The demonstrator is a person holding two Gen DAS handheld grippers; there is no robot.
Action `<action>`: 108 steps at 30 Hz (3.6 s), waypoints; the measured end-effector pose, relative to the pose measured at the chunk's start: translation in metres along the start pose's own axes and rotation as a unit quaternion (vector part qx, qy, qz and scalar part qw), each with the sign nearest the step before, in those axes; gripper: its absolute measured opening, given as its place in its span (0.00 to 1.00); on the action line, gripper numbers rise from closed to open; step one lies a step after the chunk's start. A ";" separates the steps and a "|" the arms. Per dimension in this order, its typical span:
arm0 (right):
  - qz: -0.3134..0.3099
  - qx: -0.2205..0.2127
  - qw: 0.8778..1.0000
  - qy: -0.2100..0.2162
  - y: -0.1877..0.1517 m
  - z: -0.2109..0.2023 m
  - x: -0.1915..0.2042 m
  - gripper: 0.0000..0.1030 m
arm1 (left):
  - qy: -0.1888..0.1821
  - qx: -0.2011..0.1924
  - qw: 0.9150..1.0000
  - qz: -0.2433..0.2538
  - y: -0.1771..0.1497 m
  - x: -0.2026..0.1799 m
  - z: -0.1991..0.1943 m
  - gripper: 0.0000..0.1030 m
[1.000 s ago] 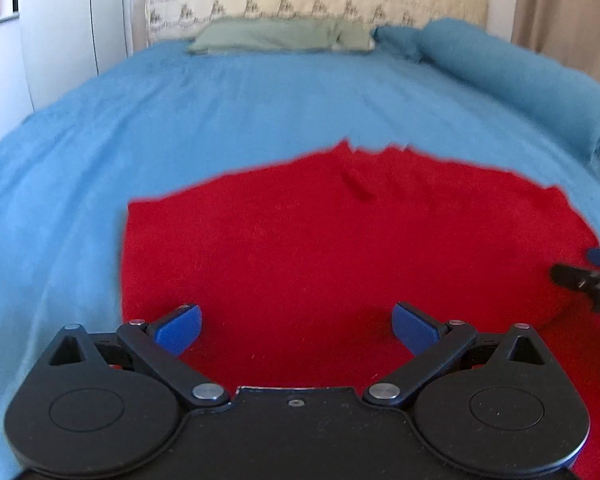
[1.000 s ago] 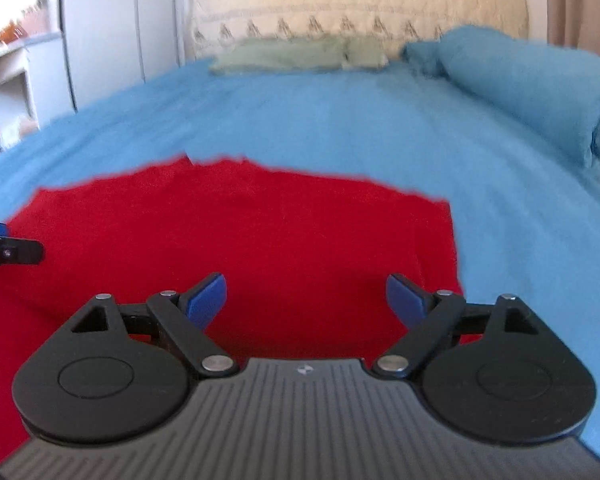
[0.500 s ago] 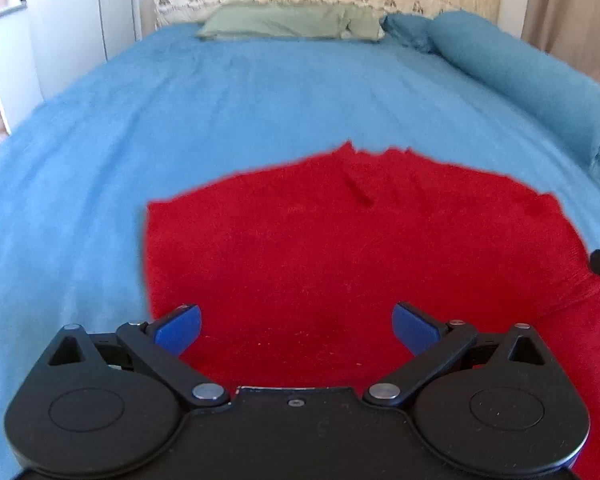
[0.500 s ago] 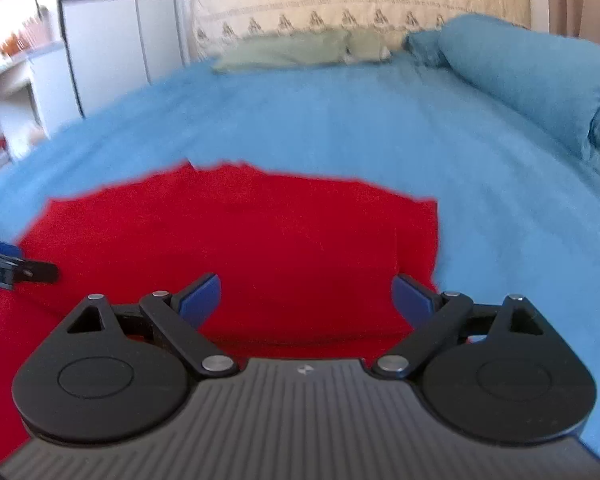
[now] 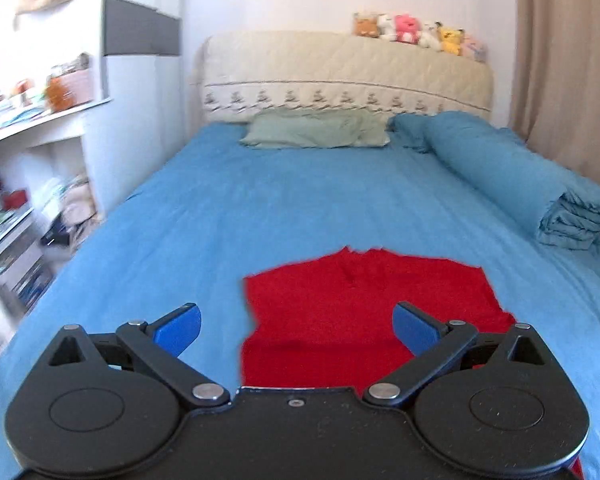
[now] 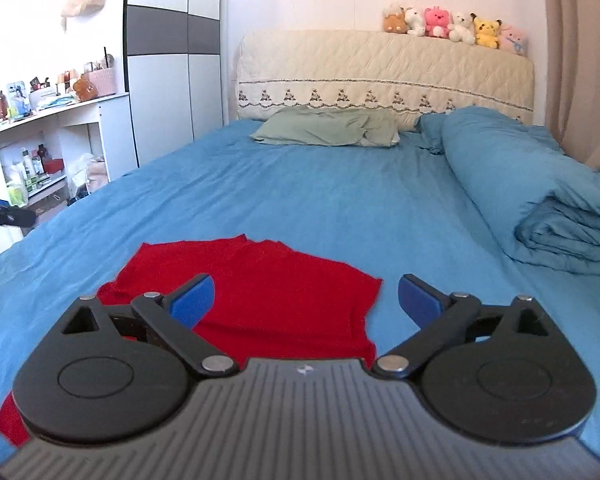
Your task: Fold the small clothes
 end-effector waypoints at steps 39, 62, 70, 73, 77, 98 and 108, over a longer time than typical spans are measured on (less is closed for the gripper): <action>0.151 0.180 0.970 -0.055 -0.231 -0.066 -0.049 0.86 | -0.119 0.174 0.974 -0.079 -0.217 -0.038 0.015 0.39; 0.220 0.135 0.966 -0.027 -0.200 -0.085 -0.061 0.19 | -0.128 0.156 0.971 -0.126 -0.195 -0.021 -0.012 0.05; 0.240 0.093 0.966 0.017 -0.138 -0.096 -0.057 0.19 | -0.121 0.058 0.975 -0.176 -0.125 0.006 -0.031 0.05; 0.245 0.075 0.966 0.035 -0.106 -0.089 -0.055 0.19 | -0.109 0.021 0.979 -0.173 -0.090 0.018 -0.023 0.05; 0.251 0.050 0.965 0.060 -0.057 -0.069 -0.054 0.19 | -0.099 -0.015 0.978 -0.183 -0.041 0.033 0.005 0.04; 0.270 0.070 0.960 0.005 0.056 0.271 -0.084 0.19 | -0.001 0.034 0.984 -0.172 0.045 0.045 0.313 0.04; 0.271 0.087 0.958 -0.026 0.028 0.347 -0.105 0.19 | 0.014 0.057 0.983 -0.173 0.041 0.047 0.366 0.05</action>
Point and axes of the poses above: each gripper's, at about its wrist camera, not at the fingertips, and z roughly the way its jaws point, x to its left, y to its top, the point moved 4 cm from there along z, roughly the way its jaws point, and after that the axes turned 15 degrees about z, right-handed, at the moved point
